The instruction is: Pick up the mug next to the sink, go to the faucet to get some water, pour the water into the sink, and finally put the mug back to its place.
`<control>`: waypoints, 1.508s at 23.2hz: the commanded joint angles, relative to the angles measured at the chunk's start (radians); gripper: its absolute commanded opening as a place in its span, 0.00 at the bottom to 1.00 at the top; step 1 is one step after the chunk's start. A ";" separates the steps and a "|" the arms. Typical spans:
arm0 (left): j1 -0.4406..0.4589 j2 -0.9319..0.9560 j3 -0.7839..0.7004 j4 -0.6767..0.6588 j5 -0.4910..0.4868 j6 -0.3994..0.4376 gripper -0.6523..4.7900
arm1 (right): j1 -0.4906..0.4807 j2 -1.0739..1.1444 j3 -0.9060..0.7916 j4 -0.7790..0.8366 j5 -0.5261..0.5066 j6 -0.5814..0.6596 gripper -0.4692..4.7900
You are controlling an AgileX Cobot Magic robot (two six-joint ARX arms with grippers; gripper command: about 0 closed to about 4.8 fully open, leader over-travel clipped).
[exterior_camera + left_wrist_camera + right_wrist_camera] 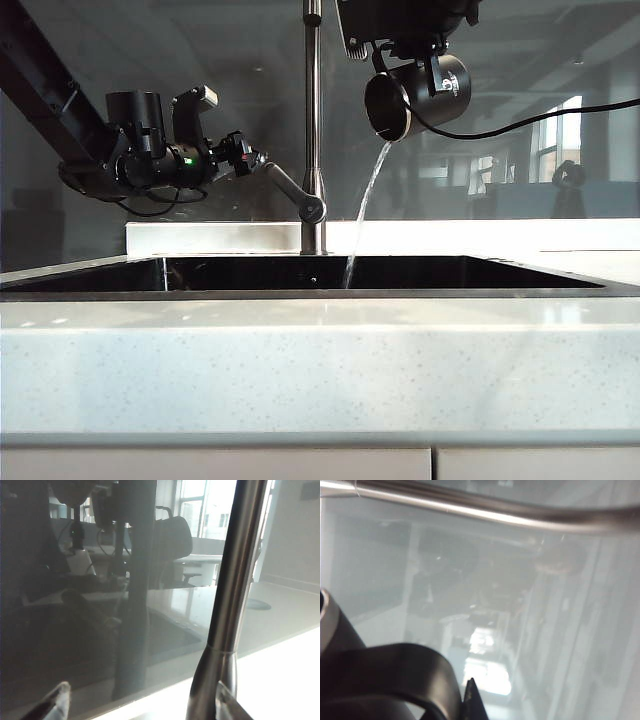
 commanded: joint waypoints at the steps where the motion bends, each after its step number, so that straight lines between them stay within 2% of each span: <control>1: 0.000 -0.005 0.003 0.025 0.003 0.003 0.80 | 0.002 -0.022 0.010 0.040 -0.026 -0.035 0.09; 6: 0.000 -0.005 0.003 0.025 0.004 0.003 0.80 | 0.002 -0.022 0.010 0.039 -0.023 -0.034 0.09; 8: 0.000 -0.005 0.003 0.025 0.004 0.003 0.80 | 0.002 -0.022 0.010 0.039 -0.022 0.019 0.09; 10: 0.000 -0.005 0.003 0.024 0.004 0.003 0.80 | 0.002 -0.030 0.010 0.038 0.001 0.292 0.09; 12: 0.000 -0.005 0.003 0.023 0.004 0.003 0.80 | 0.004 -0.041 0.010 0.037 0.074 0.585 0.09; 13: 0.000 -0.005 0.003 0.024 0.004 0.003 0.80 | 0.004 -0.055 0.010 0.010 0.144 0.792 0.09; 14: 0.000 -0.005 0.003 0.024 0.003 0.003 0.80 | 0.003 -0.063 0.010 -0.025 0.163 0.893 0.09; 15: 0.000 -0.005 0.003 0.024 0.003 0.003 0.80 | -0.006 -0.080 0.009 -0.098 0.169 1.049 0.09; 16: 0.000 -0.005 0.003 0.024 0.003 0.003 0.80 | -0.023 -0.089 0.008 -0.140 0.153 1.151 0.09; 17: -0.001 -0.005 0.003 0.024 0.003 0.003 0.80 | -0.055 -0.105 -0.003 -0.192 0.116 1.326 0.09; 18: -0.001 -0.005 0.003 0.024 0.003 0.003 0.80 | -0.075 -0.116 -0.023 -0.193 0.088 1.423 0.09; 19: -0.001 -0.005 0.003 0.024 0.003 0.003 0.80 | -0.117 -0.138 -0.078 -0.153 0.022 1.564 0.09; 21: -0.001 -0.005 0.003 0.024 0.004 0.003 0.80 | -0.185 -0.178 -0.201 -0.037 -0.031 1.735 0.09; 26: -0.002 -0.005 0.003 0.024 0.005 -0.004 0.80 | -0.303 -0.243 -0.453 0.163 -0.034 1.862 0.09; 28: -0.003 -0.005 0.003 0.023 0.004 -0.004 0.80 | -0.362 -0.260 -0.586 0.307 -0.034 1.889 0.09; 32: -0.003 -0.005 0.003 0.023 0.004 -0.004 0.80 | -0.429 -0.255 -0.778 0.586 -0.034 1.889 0.09; 35: -0.003 -0.005 0.003 0.023 0.004 -0.003 0.80 | -0.476 -0.254 -0.859 0.636 -0.034 1.889 0.09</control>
